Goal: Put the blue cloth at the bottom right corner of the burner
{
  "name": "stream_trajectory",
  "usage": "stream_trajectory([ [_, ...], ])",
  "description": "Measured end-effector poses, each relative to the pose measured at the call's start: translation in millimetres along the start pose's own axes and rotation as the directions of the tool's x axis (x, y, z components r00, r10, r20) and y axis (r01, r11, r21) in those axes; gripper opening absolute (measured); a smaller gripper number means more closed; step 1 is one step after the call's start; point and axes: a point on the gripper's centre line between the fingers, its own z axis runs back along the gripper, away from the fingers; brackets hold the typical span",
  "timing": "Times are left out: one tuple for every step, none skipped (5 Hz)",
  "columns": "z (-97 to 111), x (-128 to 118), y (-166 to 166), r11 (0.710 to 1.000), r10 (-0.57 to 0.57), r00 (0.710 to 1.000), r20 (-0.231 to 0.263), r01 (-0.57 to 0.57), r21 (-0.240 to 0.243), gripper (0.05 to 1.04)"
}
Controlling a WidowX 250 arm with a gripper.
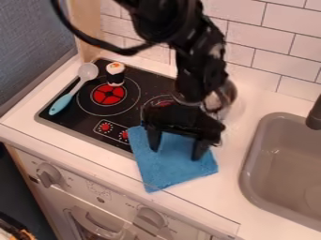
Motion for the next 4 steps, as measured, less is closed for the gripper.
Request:
stream_trajectory([
  [15,2,6,1.0,-0.001,1.0,0.02,0.001,0.001,1.0],
  [36,4,14,1.0,0.017,0.999,0.044,-0.016,-0.025,1.0],
  [60,4,18,0.999,0.008,0.997,0.072,-0.005,-0.036,1.0],
  [66,7,20,0.999,-0.005,0.998,0.068,0.009,-0.05,1.0],
])
